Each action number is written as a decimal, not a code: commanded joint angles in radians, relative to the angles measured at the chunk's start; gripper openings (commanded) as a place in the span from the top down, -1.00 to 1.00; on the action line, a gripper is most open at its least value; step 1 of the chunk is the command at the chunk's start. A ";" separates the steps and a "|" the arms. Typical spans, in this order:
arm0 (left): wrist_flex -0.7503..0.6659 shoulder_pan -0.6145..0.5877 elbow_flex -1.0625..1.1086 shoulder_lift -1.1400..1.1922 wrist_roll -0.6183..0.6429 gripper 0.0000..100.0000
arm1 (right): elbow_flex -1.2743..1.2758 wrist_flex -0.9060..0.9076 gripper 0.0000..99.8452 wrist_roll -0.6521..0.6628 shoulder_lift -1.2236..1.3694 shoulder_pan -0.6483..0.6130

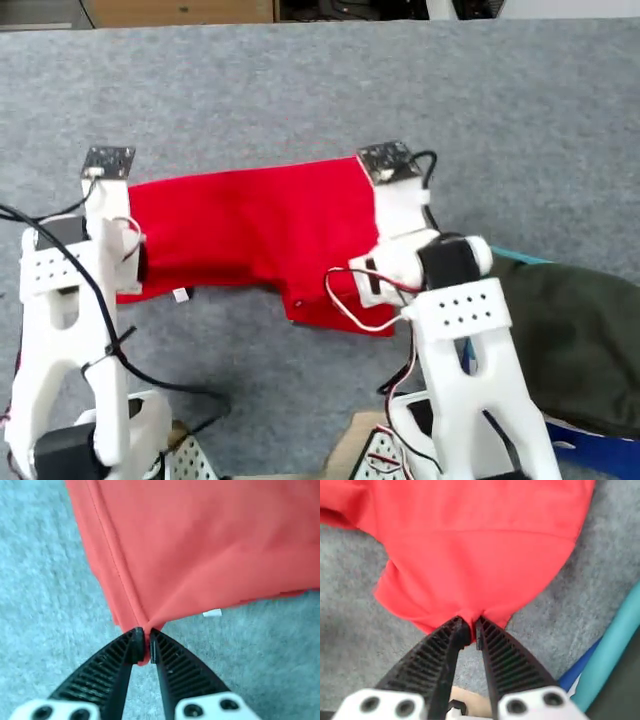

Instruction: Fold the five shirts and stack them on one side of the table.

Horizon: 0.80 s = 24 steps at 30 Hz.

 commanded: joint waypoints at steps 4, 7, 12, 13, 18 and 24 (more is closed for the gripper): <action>-0.114 -0.008 0.127 -0.039 -0.011 0.96 | 0.110 -0.091 0.99 0.015 -0.035 0.044; -0.141 -0.014 0.150 -0.039 -0.008 0.96 | 0.134 -0.106 0.98 0.025 -0.036 0.042; -0.173 -0.017 0.146 -0.039 -0.005 0.96 | 0.137 -0.104 0.97 0.077 -0.036 0.041; -0.173 -0.017 0.143 -0.039 -0.005 0.96 | 0.137 -0.103 0.94 0.077 -0.039 0.041; -0.118 -0.054 0.094 -0.047 0.031 0.70 | 0.131 -0.097 0.66 0.077 -0.042 0.041; -0.034 -0.178 -0.058 -0.048 0.086 0.43 | 0.056 -0.018 0.48 0.078 -0.042 0.041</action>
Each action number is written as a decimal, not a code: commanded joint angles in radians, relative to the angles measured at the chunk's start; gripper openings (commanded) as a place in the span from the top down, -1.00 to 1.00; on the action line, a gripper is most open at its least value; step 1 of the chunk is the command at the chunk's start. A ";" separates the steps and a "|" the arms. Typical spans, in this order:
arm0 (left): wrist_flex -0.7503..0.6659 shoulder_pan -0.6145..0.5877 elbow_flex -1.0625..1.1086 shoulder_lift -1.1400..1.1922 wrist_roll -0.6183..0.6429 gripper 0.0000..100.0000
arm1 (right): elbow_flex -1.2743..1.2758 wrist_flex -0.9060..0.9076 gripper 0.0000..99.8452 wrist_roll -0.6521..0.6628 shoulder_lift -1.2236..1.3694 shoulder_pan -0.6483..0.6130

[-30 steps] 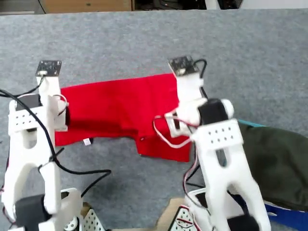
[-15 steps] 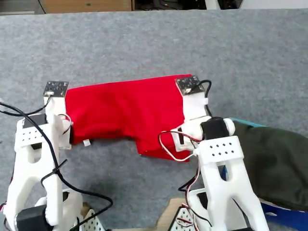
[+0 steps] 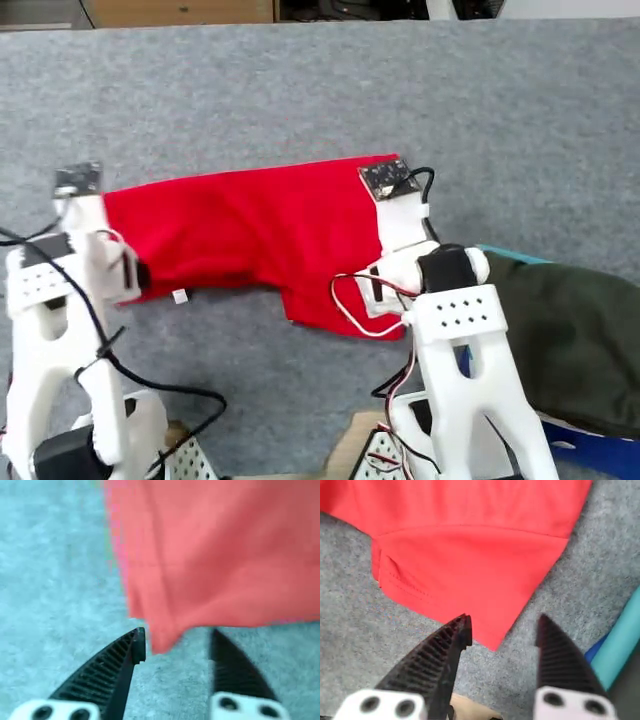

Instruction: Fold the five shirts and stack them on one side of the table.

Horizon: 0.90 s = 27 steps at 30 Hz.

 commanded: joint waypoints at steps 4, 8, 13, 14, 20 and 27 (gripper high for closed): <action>0.115 -0.054 -0.253 -0.036 -0.029 0.50 | -0.242 0.120 0.49 0.008 -0.021 0.021; 0.141 -0.057 -0.416 -0.028 0.044 0.83 | -0.352 0.035 0.96 0.009 0.018 0.019; 0.063 -0.009 -0.465 0.047 0.238 0.95 | -0.406 -0.172 0.95 0.015 0.245 0.019; 0.025 0.006 -0.451 0.084 0.282 0.96 | -0.417 -0.222 0.97 0.018 0.312 0.019; -0.189 0.100 -0.387 0.406 0.373 0.96 | -0.616 -0.365 0.99 -0.028 0.734 0.022; -0.327 0.124 -0.451 0.631 0.379 0.96 | -1.001 -0.427 0.99 -0.083 1.204 0.108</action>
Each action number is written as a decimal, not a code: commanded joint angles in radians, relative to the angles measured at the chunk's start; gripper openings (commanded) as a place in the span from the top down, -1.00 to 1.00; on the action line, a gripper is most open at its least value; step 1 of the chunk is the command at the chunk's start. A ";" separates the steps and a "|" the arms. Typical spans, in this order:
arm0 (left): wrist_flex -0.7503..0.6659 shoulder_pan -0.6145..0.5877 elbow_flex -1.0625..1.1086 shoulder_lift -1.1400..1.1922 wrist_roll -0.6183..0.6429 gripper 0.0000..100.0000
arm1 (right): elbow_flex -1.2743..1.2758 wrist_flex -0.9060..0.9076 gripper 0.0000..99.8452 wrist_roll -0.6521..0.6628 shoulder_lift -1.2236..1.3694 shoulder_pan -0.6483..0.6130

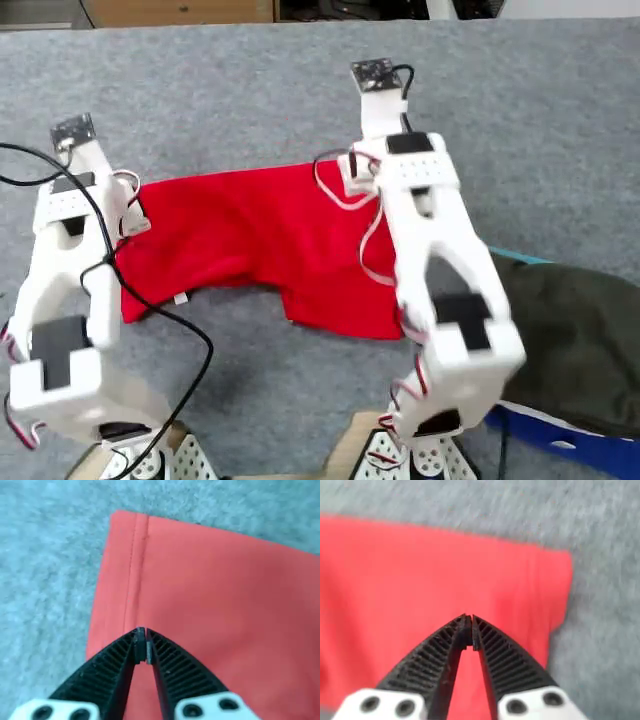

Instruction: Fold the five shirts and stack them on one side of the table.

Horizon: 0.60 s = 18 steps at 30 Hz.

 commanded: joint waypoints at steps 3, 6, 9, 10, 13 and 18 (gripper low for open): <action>-0.120 0.009 -0.126 0.122 0.009 0.96 | -0.348 -0.124 0.99 -0.020 0.381 0.104; -0.157 -0.003 -0.216 0.240 0.009 0.96 | -0.550 -0.058 0.99 -0.029 0.527 0.142; -0.109 -0.017 -0.368 0.321 0.009 0.96 | -0.736 0.061 0.99 -0.078 0.615 0.160; -0.086 -0.025 -0.420 0.344 0.009 0.96 | -0.789 0.091 0.99 -0.080 0.647 0.160; -0.026 -0.038 -0.557 0.409 0.009 0.96 | -0.924 0.213 0.99 -0.060 0.710 0.148; 0.132 -0.031 -0.790 0.450 -0.038 0.96 | -1.145 0.425 0.99 -0.018 0.731 0.110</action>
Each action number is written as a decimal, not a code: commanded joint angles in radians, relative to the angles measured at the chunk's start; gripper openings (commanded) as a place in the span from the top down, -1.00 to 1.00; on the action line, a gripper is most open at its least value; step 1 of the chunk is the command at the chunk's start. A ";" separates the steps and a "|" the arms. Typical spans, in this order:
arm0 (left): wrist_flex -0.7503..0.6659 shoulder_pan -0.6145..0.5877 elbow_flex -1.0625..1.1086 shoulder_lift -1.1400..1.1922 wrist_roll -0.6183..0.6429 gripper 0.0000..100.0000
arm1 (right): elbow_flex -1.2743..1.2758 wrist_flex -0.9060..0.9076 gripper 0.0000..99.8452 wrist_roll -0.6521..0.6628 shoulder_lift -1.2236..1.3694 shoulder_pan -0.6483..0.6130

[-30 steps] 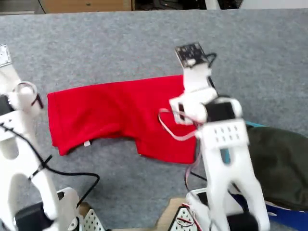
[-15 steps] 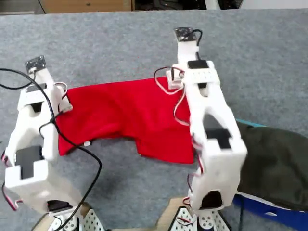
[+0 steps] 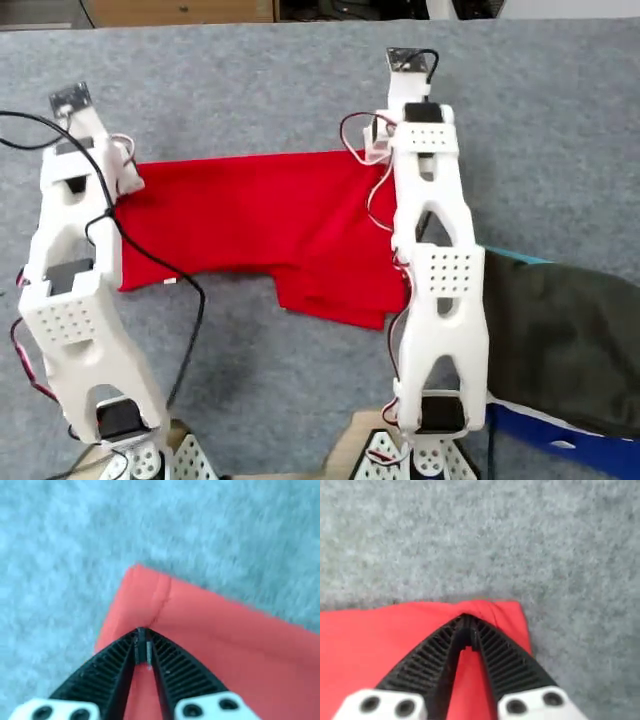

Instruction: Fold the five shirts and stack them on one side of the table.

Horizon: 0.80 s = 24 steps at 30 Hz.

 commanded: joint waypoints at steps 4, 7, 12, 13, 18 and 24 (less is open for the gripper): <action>0.203 0.009 -0.304 -0.015 -0.023 0.96 | -0.361 0.276 0.99 0.046 -0.004 -0.035; 0.313 0.023 -0.385 -0.019 -0.092 0.96 | -0.568 0.462 0.99 0.109 0.002 -0.065; 0.500 0.037 -0.493 -0.019 -0.183 0.96 | -0.680 0.506 0.99 0.123 -0.045 -0.120; 0.531 0.035 -0.508 -0.021 -0.184 0.96 | -0.657 0.508 0.99 0.130 -0.070 -0.131; 0.658 0.005 -0.497 -0.093 -0.190 0.96 | -0.351 0.506 0.96 0.126 -0.295 -0.189; 0.612 -0.068 -0.203 -0.389 -0.201 0.96 | 0.305 0.503 0.89 0.130 -0.673 -0.311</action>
